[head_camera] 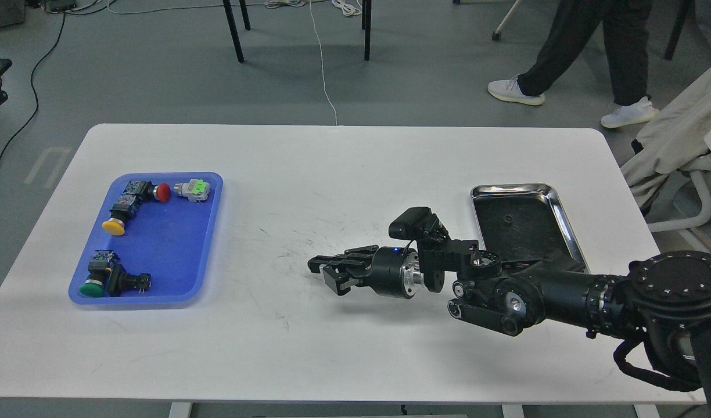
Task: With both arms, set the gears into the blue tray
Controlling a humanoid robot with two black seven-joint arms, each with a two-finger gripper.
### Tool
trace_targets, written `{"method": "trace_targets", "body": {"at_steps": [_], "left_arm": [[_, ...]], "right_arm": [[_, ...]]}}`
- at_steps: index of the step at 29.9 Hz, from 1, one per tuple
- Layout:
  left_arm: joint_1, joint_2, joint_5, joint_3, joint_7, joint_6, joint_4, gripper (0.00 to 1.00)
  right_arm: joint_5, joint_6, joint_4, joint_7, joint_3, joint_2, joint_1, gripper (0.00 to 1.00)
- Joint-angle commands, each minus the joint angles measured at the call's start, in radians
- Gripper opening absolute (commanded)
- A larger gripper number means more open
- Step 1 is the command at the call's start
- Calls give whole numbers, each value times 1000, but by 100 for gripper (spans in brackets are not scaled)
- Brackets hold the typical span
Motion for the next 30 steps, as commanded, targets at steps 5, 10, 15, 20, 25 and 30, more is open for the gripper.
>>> {"method": "trace_targets", "body": {"at_steps": [5,10,15,20,25,30], "left_arm": [[0,-2,0,0,0,2,-1,99],[-1,1,0,0,0,2,-1,99],[0,2,0,0,0,2,-1,99],[0,2,0,0,0,2,-1,99],[0,13,0,0,0,0,-1,99],[2,19,2,1,2,8,-13,99]], "right_arm": [[-37,-1,-9,0,-13,0,-3,3],[-33,-3,-6,0,-13,0,-3,7],[-32,-3,-9,0,-13,0,-3,24],[-26,0,-6,0,-13,0,-3,41],[-23,-1,-7,0,-9,0,-1,56],[54,8,-26,0,138,0,17,68]]}}
